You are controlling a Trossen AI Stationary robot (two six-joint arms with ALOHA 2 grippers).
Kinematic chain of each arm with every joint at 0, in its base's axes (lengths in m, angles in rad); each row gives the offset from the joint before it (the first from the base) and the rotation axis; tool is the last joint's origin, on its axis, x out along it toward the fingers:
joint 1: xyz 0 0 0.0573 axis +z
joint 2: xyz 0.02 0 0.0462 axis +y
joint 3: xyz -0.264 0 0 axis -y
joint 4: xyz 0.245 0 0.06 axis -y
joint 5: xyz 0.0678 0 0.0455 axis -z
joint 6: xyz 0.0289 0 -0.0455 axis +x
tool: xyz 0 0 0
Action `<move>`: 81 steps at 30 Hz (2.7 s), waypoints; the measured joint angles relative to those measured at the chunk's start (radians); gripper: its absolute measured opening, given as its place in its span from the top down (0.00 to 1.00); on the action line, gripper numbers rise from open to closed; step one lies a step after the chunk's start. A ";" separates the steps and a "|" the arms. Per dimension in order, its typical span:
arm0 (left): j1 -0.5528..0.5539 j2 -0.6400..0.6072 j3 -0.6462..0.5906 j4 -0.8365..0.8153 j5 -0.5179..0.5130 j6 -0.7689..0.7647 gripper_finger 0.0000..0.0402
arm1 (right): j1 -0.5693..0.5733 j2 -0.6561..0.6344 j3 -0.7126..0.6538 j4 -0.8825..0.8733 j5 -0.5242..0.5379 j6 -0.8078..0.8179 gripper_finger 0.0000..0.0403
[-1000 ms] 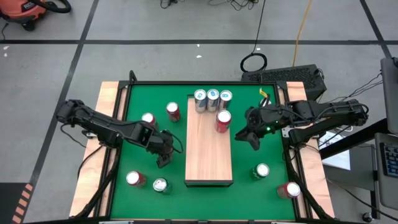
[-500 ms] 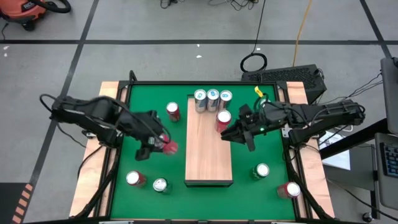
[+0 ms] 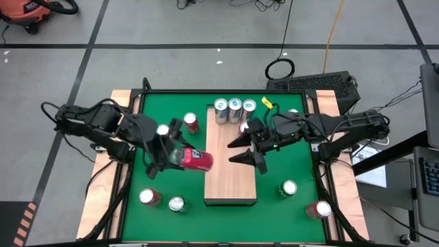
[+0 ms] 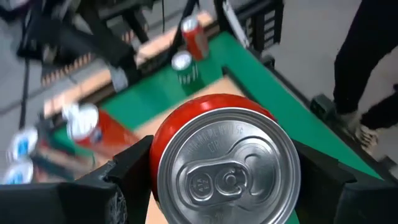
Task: Place canned beverage on shelf
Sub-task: Put the orange soda can on the shelf aligned with the other orange soda can
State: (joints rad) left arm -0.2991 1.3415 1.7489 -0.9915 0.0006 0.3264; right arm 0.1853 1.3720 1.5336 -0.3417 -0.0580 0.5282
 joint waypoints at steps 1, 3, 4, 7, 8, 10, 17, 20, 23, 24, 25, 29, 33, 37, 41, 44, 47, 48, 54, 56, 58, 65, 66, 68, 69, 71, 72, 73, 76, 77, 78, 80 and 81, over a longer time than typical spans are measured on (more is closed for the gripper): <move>-0.008 0.005 0.000 0.022 0.000 0.014 0.31 | -0.003 0.013 0.024 -0.009 -0.005 0.008 0.30; -0.022 0.013 0.000 0.066 0.001 0.043 0.31 | -0.013 0.040 0.072 -0.026 -0.045 0.007 0.24; -0.029 0.018 0.000 0.090 0.002 0.056 0.31 | -0.019 0.054 0.098 -0.040 -0.065 0.004 0.21; -0.046 0.036 0.000 0.132 0.008 0.084 0.31 | -0.035 0.094 0.166 -0.109 -0.119 -0.005 0.14; -0.050 0.042 0.000 0.145 0.007 0.095 0.31 | -0.041 0.107 0.182 -0.127 -0.143 -0.011 0.12; -0.057 0.052 0.000 0.179 0.006 0.111 0.31 | -0.052 0.132 0.207 -0.158 -0.192 -0.017 0.10; -0.058 0.078 0.000 0.213 0.006 0.160 0.31 | -0.084 0.196 0.218 -0.146 -0.372 0.003 0.09; -0.058 0.080 0.000 0.218 0.006 0.186 0.31 | -0.088 0.222 0.218 -0.131 -0.440 0.008 0.09; -0.055 0.087 0.000 0.225 0.005 0.209 0.31 | -0.089 0.244 0.218 -0.127 -0.487 -0.001 0.09; -0.055 0.089 0.000 0.225 0.005 0.215 0.31 | -0.089 0.254 0.218 -0.123 -0.497 -0.007 0.09; -0.055 0.090 0.000 0.224 0.005 0.219 0.31 | -0.088 0.260 0.218 -0.118 -0.498 -0.016 0.09; -0.052 0.095 0.000 0.226 0.002 0.250 0.31 | -0.087 0.277 0.218 -0.096 -0.500 -0.057 0.10; -0.052 0.101 0.000 0.224 0.002 0.258 0.31 | -0.087 0.277 0.218 -0.089 -0.498 -0.079 0.12; -0.048 0.103 0.000 0.227 0.003 0.260 0.31 | -0.087 0.277 0.218 -0.087 -0.531 -0.079 0.17; -0.048 0.108 0.000 0.231 -0.004 0.279 0.31 | -0.088 0.277 0.218 -0.088 -0.558 -0.080 0.23; -0.048 0.112 0.000 0.230 -0.011 0.280 0.31 | -0.088 0.277 0.218 -0.090 -0.566 -0.081 0.26; -0.044 0.122 0.002 0.234 -0.020 0.279 0.29 | -0.087 0.277 0.218 -0.099 -0.572 -0.080 0.27; -0.044 0.122 0.002 0.233 -0.020 0.276 0.28 | -0.087 0.277 0.218 -0.102 -0.573 -0.080 0.27; -0.044 0.122 0.002 0.242 -0.054 0.259 0.25 | -0.089 0.275 0.218 -0.103 -0.578 -0.092 0.27; -0.046 0.122 0.001 0.246 -0.085 0.227 0.25 | -0.092 0.271 0.218 -0.104 -0.583 -0.092 0.28; -0.048 0.122 0.001 0.257 -0.097 0.187 0.25 | -0.097 0.266 0.218 -0.102 -0.595 -0.088 0.28; -0.051 0.122 0.001 0.321 -0.174 0.129 0.18 | -0.124 0.234 0.218 -0.116 -0.596 -0.103 0.28; -0.051 0.122 0.001 0.342 -0.195 0.108 0.16 | -0.127 0.227 0.218 -0.120 -0.597 -0.104 0.28; -0.050 0.120 0.001 0.376 -0.225 0.074 0.12 | -0.132 0.215 0.218 -0.118 -0.597 -0.108 0.28; -0.049 0.120 0.001 0.389 -0.239 0.060 0.10 | -0.136 0.213 0.218 -0.117 -0.596 -0.108 0.28; -0.048 0.122 0.001 0.405 -0.259 0.027 0.07 | -0.140 0.201 0.218 -0.118 -0.585 -0.107 0.28; -0.048 0.122 0.000 0.415 -0.265 0.010 0.07 | -0.140 0.199 0.218 -0.115 -0.573 -0.107 0.28; -0.048 0.122 0.000 0.428 -0.268 -0.011 0.06 | -0.144 0.192 0.218 -0.108 -0.569 -0.106 0.28; -0.047 0.122 0.000 0.455 -0.293 -0.093 0.06 | -0.149 0.182 0.218 -0.095 -0.544 -0.103 0.28; -0.046 0.122 0.000 0.459 -0.306 -0.130 0.06 | -0.151 0.174 0.218 -0.096 -0.539 -0.100 0.28; -0.046 0.122 0.000 0.465 -0.324 -0.171 0.06 | -0.152 0.171 0.218 -0.096 -0.531 -0.099 0.28; -0.046 0.122 0.000 0.488 -0.347 -0.257 0.06 | -0.152 0.168 0.218 -0.081 -0.523 -0.099 0.28; -0.046 0.118 0.000 0.498 -0.354 -0.297 0.06 | -0.152 0.164 0.218 -0.077 -0.517 -0.096 0.28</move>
State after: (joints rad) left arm -0.3454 1.4597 1.7489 -0.4930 -0.3537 0.0295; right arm 0.0338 1.5359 1.7519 -0.4185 -0.5747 0.4322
